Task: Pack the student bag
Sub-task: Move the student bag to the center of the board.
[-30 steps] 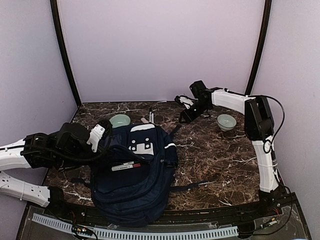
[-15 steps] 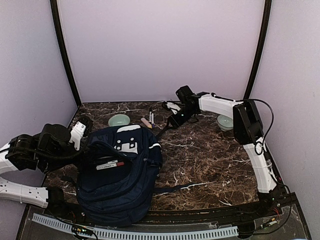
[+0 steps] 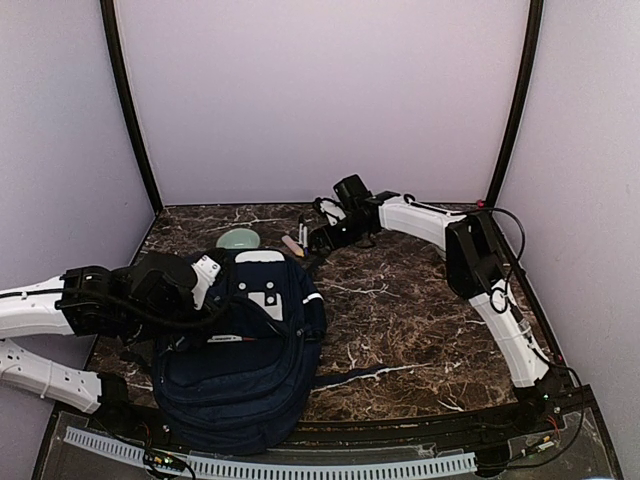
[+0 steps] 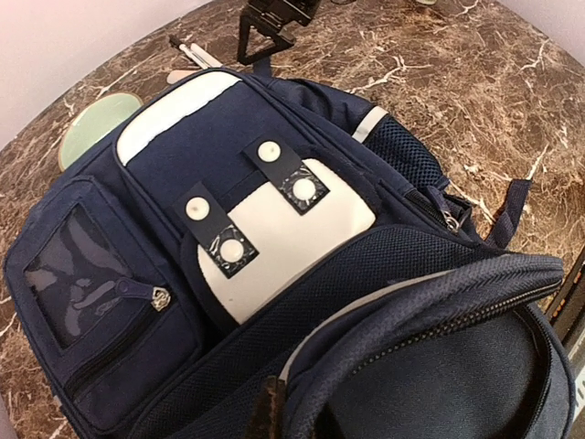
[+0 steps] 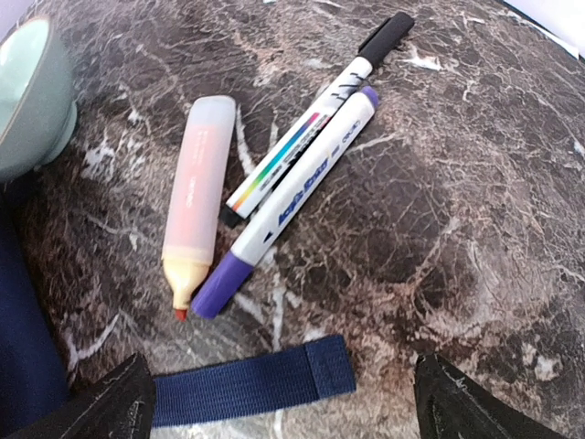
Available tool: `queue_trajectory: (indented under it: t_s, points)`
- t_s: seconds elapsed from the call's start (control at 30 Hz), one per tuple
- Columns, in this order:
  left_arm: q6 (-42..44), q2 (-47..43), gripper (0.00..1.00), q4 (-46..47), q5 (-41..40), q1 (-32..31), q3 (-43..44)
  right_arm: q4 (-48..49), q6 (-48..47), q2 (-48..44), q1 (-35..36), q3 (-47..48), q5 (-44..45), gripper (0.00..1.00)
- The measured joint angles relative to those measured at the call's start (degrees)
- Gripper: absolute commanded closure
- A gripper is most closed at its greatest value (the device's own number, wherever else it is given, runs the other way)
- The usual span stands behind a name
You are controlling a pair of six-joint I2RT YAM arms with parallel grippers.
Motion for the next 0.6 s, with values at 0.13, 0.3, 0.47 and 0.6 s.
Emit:
queue_trajectory:
  t_s: [0.13, 0.3, 0.47, 0.6]
  points:
    - [0.4, 2.1, 1.00, 2.3, 1.8, 0.1, -0.5, 1.8, 3.4, 1.2, 0.0, 1.1, 0.2, 0.00]
    - [1.0, 3.4, 0.90, 3.3, 3.5, 0.2, -0.7, 4.3, 6.0, 2.7, 0.2, 4.2, -0.2, 0.00]
    - [3.5, 7.1, 1.00, 2.8, 8.5, 0.3, 2.1, 5.7, 6.4, 1.0, 0.5, 0.4, -5.4, 0.00]
    - [6.0, 11.5, 1.00, 3.7, 13.7, 0.5, 5.2, 5.5, 4.1, -6.0, 0.5, -10.0, -10.2, 0.00]
